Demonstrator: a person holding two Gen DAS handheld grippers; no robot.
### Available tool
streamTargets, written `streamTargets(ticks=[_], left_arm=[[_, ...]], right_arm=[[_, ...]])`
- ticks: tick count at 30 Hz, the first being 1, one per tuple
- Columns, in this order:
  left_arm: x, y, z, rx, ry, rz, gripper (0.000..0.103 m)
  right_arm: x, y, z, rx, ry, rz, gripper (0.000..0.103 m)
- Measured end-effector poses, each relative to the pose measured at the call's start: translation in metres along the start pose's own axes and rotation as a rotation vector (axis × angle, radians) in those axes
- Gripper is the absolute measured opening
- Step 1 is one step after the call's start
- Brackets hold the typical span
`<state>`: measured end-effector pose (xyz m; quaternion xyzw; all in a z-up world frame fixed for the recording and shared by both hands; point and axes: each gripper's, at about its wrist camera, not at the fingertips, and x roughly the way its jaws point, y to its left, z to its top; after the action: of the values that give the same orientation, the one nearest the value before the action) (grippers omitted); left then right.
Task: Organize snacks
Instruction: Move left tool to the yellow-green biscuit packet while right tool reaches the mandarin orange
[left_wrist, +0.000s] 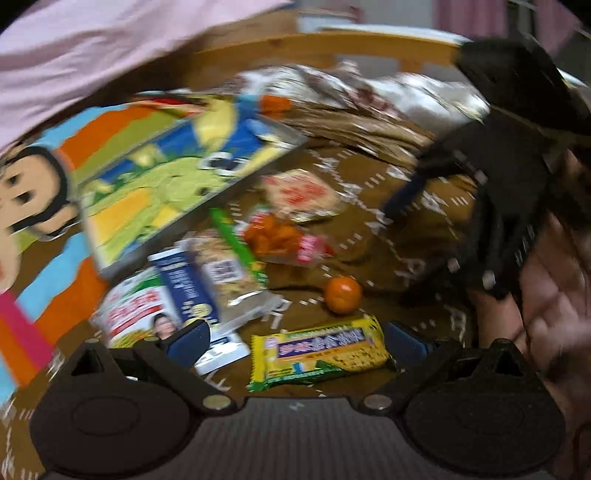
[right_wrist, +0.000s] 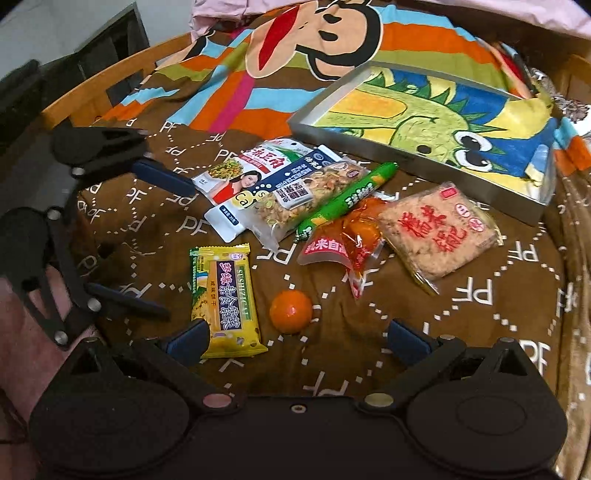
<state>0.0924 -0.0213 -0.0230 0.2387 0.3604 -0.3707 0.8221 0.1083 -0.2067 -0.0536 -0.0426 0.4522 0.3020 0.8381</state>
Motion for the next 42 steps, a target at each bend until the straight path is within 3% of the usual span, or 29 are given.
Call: streamTargets(ticks=[5, 9, 12, 17, 19, 29, 34, 37, 42], left_arm=[[0.022, 0.014, -0.004, 0.104, -0.004, -0.142, 0.103], [0.035, 0.023, -0.003, 0.185, 0.049, -0.263, 0.103], [0.044, 0.025, 0.000, 0.290, 0.099, -0.310, 0.103], [0.064, 0.021, 0.002, 0.382, 0.205, -0.366, 0.102], [0.066, 0.019, 0.002, 0.437, 0.212, -0.380, 0.102], [0.091, 0.021, 0.014, 0.500, 0.306, -0.506, 0.093], [0.091, 0.029, 0.014, 0.409, 0.326, -0.508, 0.083], [0.092, 0.036, 0.014, 0.285, 0.343, -0.491, 0.083], [0.080, 0.033, 0.004, 0.143, 0.348, -0.415, 0.080]], right_arm=[[0.013, 0.003, -0.001, -0.044, -0.006, 0.015, 0.089], [0.019, -0.001, 0.002, -0.043, -0.012, 0.017, 0.081], [0.023, -0.003, 0.003, -0.050, -0.017, 0.010, 0.070], [0.033, 0.002, 0.002, -0.107, 0.004, -0.007, 0.053], [0.036, 0.003, 0.001, -0.122, 0.014, -0.002, 0.051], [0.044, 0.005, -0.001, -0.135, 0.032, -0.010, 0.045], [0.044, 0.014, -0.003, -0.196, 0.007, -0.025, 0.040], [0.046, 0.017, -0.003, -0.225, 0.005, -0.037, 0.040], [0.043, 0.021, -0.004, -0.253, -0.025, -0.060, 0.036]])
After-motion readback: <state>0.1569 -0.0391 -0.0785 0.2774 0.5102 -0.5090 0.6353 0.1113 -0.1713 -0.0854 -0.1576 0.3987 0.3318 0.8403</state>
